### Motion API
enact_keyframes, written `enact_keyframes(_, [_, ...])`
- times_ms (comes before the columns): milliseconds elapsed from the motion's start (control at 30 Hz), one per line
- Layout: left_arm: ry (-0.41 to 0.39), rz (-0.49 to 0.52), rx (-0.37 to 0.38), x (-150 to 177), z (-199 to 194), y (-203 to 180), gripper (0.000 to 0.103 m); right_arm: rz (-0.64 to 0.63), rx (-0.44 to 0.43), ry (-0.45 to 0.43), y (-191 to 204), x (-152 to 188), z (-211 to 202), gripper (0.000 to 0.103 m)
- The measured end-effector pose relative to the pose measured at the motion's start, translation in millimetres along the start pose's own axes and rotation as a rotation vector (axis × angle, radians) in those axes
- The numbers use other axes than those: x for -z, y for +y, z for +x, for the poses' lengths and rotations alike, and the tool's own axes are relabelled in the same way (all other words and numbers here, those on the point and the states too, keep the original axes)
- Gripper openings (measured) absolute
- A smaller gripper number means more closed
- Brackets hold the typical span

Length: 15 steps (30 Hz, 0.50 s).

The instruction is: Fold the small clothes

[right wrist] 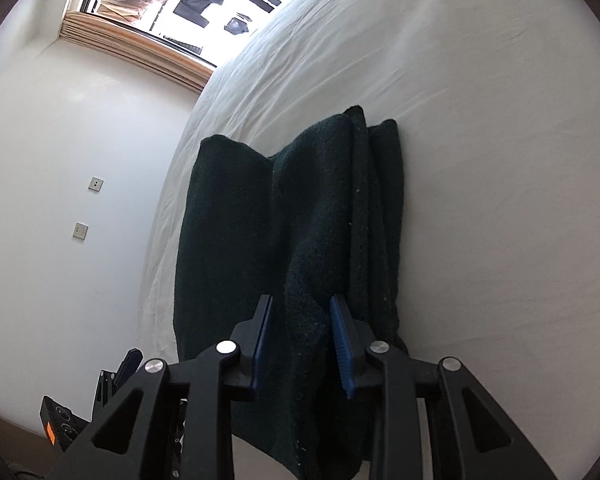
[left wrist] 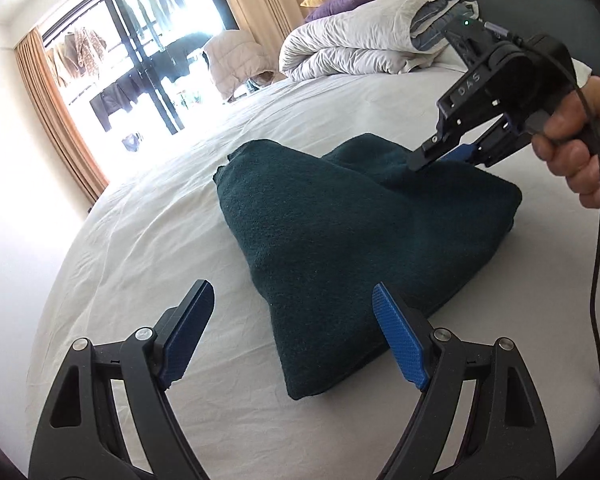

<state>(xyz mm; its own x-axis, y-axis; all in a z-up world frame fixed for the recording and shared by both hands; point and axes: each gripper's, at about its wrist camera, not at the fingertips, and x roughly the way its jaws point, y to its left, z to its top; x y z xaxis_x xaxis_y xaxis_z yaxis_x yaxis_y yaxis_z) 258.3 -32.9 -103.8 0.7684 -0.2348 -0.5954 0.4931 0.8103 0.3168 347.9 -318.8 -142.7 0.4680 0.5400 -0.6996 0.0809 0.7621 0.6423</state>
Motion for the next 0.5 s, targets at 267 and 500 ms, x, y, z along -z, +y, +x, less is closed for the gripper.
enact_keyframes(267, [-0.023,-0.05,0.029,-14.1,2.2,-38.4,0.082,0.03,0.046,-0.108,-19.1,15.2,-22.9,0.01])
enact_keyframes(500, [0.094,-0.113,0.07,-3.9,51.6,-31.6,0.082,0.073,0.001,-0.15,-42.7,25.9,-17.8,0.009])
